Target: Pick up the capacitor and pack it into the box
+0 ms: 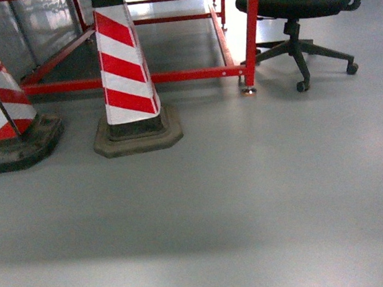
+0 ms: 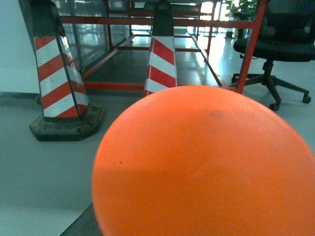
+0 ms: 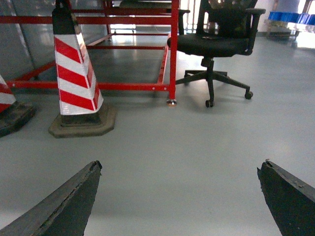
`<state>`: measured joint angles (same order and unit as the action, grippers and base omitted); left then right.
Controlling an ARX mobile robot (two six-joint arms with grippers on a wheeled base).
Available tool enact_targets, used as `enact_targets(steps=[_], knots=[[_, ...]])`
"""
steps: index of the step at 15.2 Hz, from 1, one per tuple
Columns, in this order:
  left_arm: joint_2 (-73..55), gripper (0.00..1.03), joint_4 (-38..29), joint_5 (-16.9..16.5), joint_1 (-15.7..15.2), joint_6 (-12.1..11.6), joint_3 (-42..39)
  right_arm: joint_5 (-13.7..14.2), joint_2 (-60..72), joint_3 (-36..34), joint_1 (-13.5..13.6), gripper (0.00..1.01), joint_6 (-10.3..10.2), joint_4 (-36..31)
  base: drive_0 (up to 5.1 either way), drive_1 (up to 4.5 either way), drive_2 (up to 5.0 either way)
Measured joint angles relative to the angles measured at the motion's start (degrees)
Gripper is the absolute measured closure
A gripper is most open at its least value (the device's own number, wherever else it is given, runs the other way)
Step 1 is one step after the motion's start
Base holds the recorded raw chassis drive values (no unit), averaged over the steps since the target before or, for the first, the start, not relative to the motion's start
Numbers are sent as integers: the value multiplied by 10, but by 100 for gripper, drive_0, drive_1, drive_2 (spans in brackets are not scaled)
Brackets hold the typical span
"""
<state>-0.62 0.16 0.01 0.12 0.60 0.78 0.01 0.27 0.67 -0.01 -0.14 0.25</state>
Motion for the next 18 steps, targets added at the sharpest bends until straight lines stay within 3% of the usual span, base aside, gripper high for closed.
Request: enact_targets(steps=[18], knots=[[0,59,-1,1,0,0,0,-2,0,0,0,3,0,-3,-502,243,243]])
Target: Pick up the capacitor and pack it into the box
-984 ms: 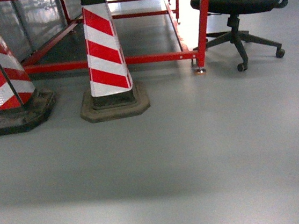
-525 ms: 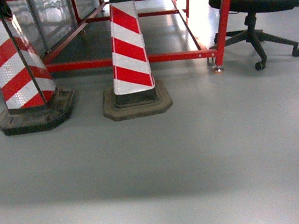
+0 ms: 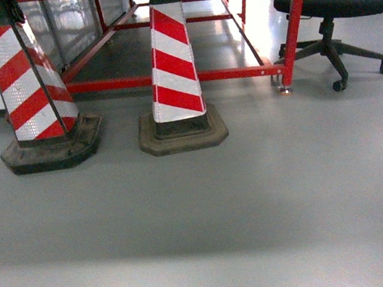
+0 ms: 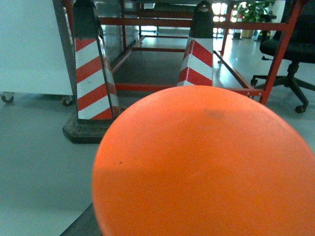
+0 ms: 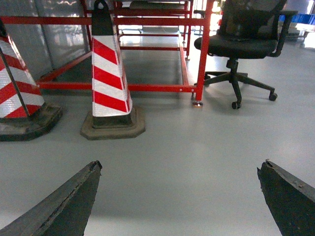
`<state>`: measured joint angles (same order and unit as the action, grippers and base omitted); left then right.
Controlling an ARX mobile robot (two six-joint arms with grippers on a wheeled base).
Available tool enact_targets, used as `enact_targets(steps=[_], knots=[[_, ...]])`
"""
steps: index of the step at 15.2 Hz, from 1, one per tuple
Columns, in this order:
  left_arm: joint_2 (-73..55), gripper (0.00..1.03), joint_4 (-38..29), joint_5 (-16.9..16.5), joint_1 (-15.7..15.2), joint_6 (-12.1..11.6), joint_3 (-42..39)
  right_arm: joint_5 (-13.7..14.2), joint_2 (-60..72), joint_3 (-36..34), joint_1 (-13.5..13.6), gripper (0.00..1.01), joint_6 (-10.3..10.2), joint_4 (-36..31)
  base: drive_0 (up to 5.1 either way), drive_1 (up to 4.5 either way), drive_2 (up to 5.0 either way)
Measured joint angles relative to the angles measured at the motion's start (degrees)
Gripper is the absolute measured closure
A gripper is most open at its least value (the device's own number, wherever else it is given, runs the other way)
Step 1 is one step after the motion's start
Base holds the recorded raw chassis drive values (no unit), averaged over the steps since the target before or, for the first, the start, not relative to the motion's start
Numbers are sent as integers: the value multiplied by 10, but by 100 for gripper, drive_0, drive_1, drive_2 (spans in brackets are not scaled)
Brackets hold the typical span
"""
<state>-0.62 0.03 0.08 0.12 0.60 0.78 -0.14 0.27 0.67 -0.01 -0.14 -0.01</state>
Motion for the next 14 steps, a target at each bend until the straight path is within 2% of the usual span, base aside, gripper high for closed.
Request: enact_targets(steps=[14], knots=[[0,59,3,0,0,0,0,1,0,0,0,3,0,2,-502,243,243]])
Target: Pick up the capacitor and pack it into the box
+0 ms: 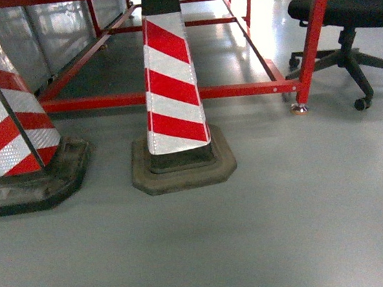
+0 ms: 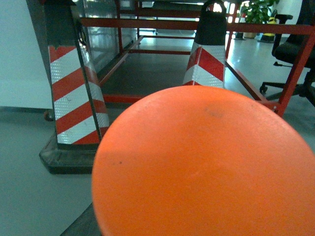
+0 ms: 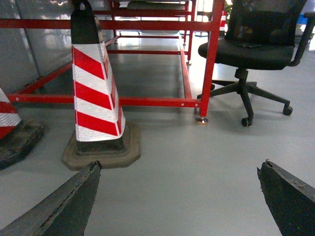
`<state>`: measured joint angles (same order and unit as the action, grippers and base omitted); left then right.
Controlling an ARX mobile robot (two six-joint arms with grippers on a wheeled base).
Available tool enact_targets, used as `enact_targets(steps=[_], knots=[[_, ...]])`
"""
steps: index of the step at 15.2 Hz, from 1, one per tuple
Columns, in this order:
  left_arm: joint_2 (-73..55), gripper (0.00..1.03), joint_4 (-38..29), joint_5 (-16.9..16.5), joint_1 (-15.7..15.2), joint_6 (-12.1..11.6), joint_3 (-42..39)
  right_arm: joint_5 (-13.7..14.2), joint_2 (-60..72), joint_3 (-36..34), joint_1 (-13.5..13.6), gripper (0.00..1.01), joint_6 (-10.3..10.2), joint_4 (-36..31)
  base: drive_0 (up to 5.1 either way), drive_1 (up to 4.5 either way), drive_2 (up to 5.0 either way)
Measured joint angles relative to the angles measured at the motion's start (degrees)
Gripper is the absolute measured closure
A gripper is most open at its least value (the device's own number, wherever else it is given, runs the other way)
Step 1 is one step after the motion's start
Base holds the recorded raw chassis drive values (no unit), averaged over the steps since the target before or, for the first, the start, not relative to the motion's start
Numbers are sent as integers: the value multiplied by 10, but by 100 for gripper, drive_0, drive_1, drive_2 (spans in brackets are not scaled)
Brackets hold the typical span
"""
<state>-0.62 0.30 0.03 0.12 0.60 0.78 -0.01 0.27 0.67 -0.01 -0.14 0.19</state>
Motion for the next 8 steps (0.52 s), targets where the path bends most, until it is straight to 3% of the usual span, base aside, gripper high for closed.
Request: enact_targets(steps=[8], knots=[[0,59,0,0,0,0,0,0,0,0,0,3,0,1,-502,243,243]])
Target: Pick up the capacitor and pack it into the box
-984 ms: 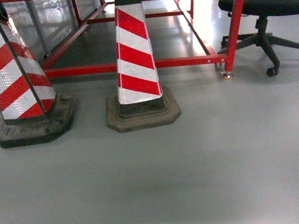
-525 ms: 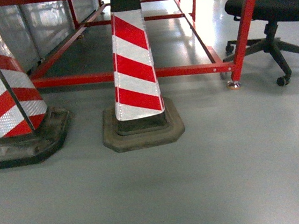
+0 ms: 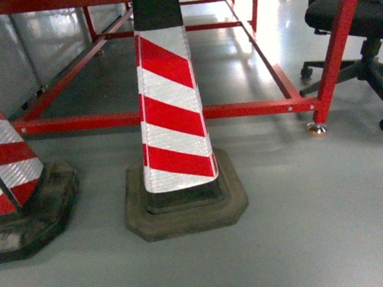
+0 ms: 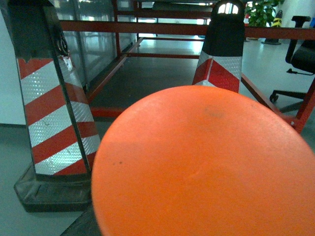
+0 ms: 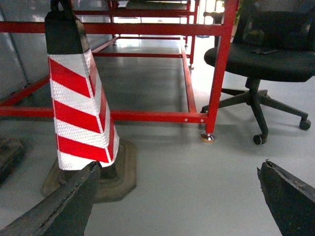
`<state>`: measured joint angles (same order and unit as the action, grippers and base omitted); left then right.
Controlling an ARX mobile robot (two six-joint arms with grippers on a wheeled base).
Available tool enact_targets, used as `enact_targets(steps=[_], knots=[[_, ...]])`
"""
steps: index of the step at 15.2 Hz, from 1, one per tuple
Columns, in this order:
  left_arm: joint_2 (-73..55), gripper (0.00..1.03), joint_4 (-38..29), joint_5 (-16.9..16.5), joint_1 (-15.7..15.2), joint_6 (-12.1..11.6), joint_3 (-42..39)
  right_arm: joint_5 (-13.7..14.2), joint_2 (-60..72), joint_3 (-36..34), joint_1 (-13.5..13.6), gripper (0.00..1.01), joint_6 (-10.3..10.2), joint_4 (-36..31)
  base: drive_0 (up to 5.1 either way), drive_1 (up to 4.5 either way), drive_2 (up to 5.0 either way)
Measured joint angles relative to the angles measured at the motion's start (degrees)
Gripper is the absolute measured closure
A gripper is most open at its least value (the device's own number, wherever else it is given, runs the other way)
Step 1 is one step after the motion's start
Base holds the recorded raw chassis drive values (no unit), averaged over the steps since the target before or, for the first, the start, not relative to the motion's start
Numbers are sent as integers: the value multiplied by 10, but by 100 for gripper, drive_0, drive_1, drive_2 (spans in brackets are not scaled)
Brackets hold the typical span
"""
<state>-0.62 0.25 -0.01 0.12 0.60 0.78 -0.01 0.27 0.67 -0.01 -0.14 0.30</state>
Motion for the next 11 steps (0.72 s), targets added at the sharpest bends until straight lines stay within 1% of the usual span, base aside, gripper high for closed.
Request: enact_targets(steps=[9,11], knots=[[0,59,1,1,0,0,0,0,0,0,0,3,0,1,-502,243,243],[0,59,1,0,0,0,0,0,0,0,0,3,0,0,0,0,0]])
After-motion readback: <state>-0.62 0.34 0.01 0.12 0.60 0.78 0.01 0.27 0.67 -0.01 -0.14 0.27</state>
